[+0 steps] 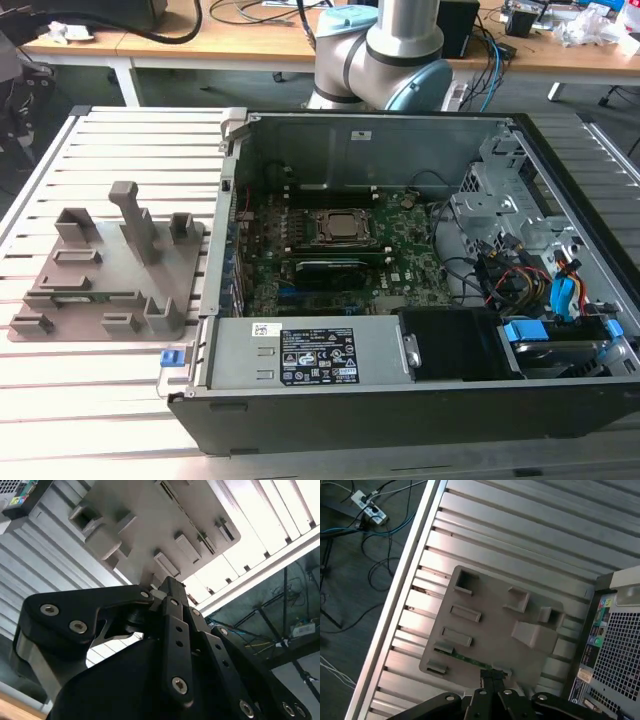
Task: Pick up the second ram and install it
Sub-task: 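Pick up the second ram and move it above second insertion slot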
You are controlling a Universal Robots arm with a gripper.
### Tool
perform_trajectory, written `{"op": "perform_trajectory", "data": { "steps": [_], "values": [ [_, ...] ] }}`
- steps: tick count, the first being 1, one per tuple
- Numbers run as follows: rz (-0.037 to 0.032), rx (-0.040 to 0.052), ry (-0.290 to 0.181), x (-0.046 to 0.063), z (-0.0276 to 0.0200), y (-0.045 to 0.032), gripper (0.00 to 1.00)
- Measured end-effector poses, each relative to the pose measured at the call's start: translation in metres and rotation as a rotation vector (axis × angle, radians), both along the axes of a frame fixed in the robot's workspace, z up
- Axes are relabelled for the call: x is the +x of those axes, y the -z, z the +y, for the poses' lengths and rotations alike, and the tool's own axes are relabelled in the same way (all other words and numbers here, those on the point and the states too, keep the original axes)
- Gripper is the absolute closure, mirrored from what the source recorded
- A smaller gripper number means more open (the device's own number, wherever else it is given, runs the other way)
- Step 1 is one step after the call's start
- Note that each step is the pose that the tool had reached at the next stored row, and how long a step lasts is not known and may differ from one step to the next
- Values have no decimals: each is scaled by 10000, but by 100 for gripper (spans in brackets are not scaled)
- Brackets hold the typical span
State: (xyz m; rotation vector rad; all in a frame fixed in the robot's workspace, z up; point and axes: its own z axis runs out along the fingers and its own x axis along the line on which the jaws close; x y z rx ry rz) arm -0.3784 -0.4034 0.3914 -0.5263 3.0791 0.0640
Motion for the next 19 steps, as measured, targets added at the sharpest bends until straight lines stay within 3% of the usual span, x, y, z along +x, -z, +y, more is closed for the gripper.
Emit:
{"op": "perform_trajectory", "data": {
  "steps": [2, 4, 7, 17, 19],
  "values": [
    [0, 0, -651, 0, 0, 0, 89],
    [0, -1, -947, 0, 0, 0, 89],
    [-1, 0, -1754, 0, 0, 0, 89],
    [0, -1, -3538, 0, 0, 0, 89],
    [-1, 0, -4079, 0, 0, 0, 89]
  ]
}}
